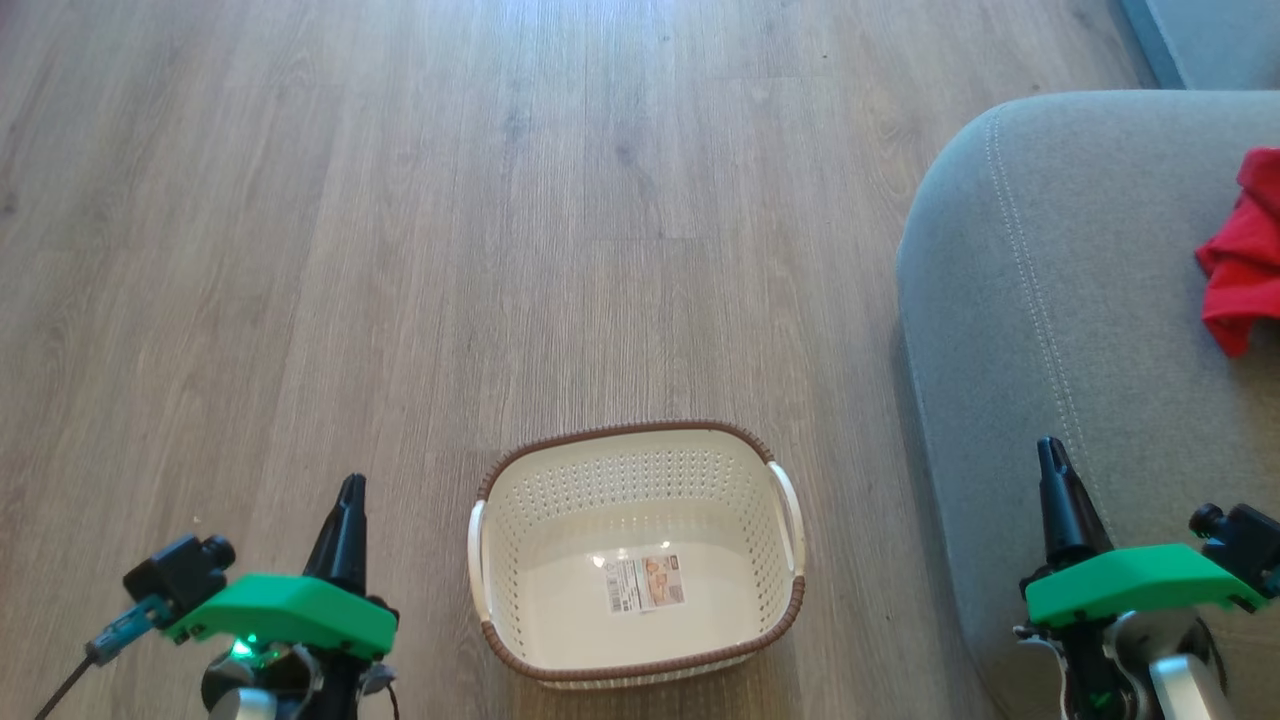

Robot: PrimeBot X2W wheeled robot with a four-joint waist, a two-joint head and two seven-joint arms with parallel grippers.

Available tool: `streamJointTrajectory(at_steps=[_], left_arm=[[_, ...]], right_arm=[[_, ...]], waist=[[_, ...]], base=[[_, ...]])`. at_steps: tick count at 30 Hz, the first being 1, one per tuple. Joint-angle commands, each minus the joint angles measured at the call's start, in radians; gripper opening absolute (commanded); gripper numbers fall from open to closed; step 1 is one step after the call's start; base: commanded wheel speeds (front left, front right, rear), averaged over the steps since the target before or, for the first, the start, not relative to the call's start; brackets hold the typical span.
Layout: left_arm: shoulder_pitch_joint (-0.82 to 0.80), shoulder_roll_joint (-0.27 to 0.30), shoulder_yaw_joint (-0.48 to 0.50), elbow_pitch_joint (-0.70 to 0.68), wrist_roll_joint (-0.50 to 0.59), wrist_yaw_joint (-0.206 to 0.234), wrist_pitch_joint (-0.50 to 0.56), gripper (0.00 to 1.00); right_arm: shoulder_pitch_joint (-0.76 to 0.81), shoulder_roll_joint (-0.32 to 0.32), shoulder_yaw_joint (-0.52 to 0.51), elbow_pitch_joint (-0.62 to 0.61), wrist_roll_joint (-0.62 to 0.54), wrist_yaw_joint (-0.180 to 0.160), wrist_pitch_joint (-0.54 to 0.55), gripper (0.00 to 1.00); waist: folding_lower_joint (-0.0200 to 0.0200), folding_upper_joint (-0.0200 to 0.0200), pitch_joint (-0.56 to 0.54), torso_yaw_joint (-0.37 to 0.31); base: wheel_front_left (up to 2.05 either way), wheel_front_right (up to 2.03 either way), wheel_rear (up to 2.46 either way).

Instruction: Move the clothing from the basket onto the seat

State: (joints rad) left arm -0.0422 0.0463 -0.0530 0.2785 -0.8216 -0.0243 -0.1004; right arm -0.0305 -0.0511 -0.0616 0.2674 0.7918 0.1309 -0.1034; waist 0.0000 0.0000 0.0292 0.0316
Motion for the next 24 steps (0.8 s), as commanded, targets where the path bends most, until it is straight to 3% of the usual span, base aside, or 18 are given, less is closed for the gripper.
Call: streamJointTrajectory(at_steps=[1,24], left_arm=[[-0.051,0.002,0.03,-0.032,-0.025,-0.007,0.006,0.0],[-0.056,0.003,0.076,-0.032,-0.285,-0.041,0.077,0.0]], right_arm=[[-0.049,-0.003,0.002,-0.029,0.028,0.0,0.007,0.0],[-0.059,-0.003,-0.015,-0.027,0.298,0.0,0.078,0.0]], waist=[[0.0,0.0,0.0,0.0],[0.0,0.0,-0.009,-0.011]], base=[[0.0,0.0,0.0],[0.0,0.0,0.0]])
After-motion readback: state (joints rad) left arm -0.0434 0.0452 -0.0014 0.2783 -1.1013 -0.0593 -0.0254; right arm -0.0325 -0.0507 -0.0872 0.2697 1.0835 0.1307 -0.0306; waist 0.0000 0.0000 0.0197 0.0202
